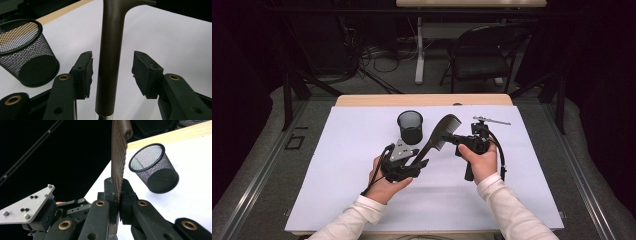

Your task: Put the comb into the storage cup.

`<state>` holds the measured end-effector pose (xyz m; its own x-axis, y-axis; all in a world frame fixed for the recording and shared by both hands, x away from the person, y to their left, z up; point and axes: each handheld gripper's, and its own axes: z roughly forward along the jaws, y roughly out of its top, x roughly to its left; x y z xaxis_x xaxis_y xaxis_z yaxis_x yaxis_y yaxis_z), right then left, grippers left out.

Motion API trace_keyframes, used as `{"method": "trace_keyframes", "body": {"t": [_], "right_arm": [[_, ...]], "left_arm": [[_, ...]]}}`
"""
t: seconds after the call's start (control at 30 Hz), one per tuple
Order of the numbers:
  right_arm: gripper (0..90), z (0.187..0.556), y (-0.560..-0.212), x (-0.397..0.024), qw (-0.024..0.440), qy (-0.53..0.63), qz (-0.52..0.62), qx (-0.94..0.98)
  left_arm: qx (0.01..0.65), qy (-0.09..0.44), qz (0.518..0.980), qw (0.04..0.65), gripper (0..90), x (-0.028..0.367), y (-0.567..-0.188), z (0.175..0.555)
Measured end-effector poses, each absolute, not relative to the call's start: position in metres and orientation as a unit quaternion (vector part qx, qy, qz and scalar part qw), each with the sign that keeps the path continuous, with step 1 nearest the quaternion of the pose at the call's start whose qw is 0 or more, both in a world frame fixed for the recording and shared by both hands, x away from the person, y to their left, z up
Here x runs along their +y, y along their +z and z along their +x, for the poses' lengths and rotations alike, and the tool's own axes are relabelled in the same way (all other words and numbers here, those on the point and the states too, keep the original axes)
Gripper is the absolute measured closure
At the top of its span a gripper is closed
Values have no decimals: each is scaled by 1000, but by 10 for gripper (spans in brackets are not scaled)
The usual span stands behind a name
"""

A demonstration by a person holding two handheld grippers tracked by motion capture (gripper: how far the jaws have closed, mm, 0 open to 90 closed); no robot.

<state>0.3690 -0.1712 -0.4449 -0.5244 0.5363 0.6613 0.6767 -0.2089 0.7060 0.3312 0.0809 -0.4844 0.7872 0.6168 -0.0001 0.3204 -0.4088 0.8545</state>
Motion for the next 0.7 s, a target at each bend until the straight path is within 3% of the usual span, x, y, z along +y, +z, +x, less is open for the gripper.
{"method": "trace_keyframes", "body": {"t": [0.7], "right_arm": [[872,369,-441,-178,33,-603,-485,-633]], "left_arm": [[276,178,821,466,428,85,-484,335]]}}
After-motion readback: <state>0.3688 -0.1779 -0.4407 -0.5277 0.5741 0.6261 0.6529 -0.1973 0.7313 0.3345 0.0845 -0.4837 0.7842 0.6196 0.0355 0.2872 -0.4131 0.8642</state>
